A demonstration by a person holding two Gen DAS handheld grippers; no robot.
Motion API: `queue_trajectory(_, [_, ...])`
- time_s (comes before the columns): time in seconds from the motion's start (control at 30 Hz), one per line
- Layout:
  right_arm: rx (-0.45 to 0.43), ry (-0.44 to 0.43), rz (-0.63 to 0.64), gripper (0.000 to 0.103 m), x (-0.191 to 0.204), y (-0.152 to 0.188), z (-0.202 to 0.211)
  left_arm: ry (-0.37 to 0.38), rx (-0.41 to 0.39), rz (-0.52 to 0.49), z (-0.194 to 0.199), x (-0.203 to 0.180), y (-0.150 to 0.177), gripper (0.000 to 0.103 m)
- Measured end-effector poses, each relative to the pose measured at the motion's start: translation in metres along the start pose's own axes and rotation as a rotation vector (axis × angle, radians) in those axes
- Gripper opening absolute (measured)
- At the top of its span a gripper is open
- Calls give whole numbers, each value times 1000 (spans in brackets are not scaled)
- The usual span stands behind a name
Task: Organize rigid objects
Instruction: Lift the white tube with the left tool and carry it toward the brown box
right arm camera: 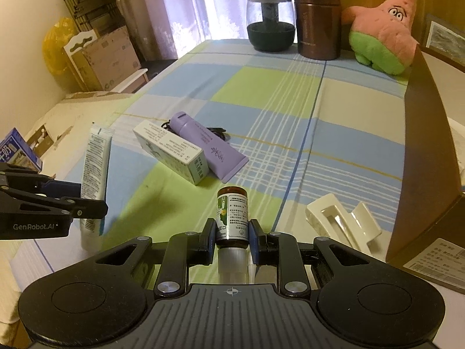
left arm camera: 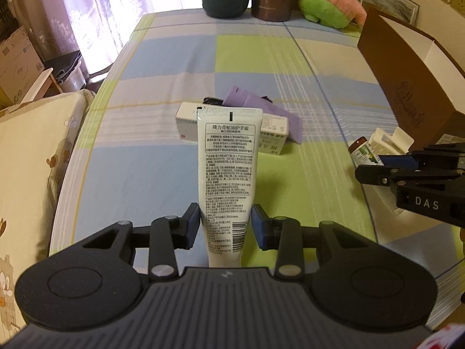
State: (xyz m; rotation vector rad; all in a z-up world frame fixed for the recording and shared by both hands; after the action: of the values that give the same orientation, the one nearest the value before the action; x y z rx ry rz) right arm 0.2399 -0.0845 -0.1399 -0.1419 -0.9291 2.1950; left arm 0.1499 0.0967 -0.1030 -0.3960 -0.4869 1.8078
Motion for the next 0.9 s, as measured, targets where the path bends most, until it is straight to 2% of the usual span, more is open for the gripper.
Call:
queue_trajectory(0.17, [-16,2,-11,20,-3,-2,6,14,-23,-17,5,-8,-5,32])
queue_trajectory(0.2, [-19,2,-14,20,-4,-2,8,18,-28,-21,6,-9,-7,29])
queue_trajectory(0.23, [-24,2,-16,20,-4,-3,9,14,-32,-25,7,-11,-8,8])
queue_trajectory(0.27, [-27,3,-18,20,-5,-4,11,49,-37,-28,9,-12,-10,0])
queue_trajectory(0.33, [-37,1,-22,20,-6,-5,14,73,-40,-32,10,-16,-14,0])
queue_trajectory(0.4, [-39,1,-23,20,-7,-4,16,64,-32,-67,7,-23,-16,0])
queue_trajectory(0.53, [-40,9,-31,20,-10,-1,21,77,-14,-52,1,-24,-13,13])
queue_trajectory(0.57, [-40,12,-33,20,-11,-1,22,84,-9,-50,0,-24,-12,22])
queue_trajectory(0.63, [-38,17,-44,20,-14,1,23,101,-8,-49,-2,-26,-12,29])
queue_trajectory(0.9, [-29,43,-83,20,-29,7,28,179,24,-114,-16,-52,-16,37])
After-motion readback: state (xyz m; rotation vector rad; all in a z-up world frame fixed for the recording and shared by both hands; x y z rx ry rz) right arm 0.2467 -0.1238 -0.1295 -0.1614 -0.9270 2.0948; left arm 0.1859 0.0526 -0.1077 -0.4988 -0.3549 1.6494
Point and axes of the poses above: each gripper's, at about its wrist camera, not at the fingertips, and z roughly against the way its jaws point, x to its left, y to its underside, the point moved 3 cm from there along -z, roughly the way its jaws point, and after that the axes turned 3 degrees about y, right-handed, at the moved point
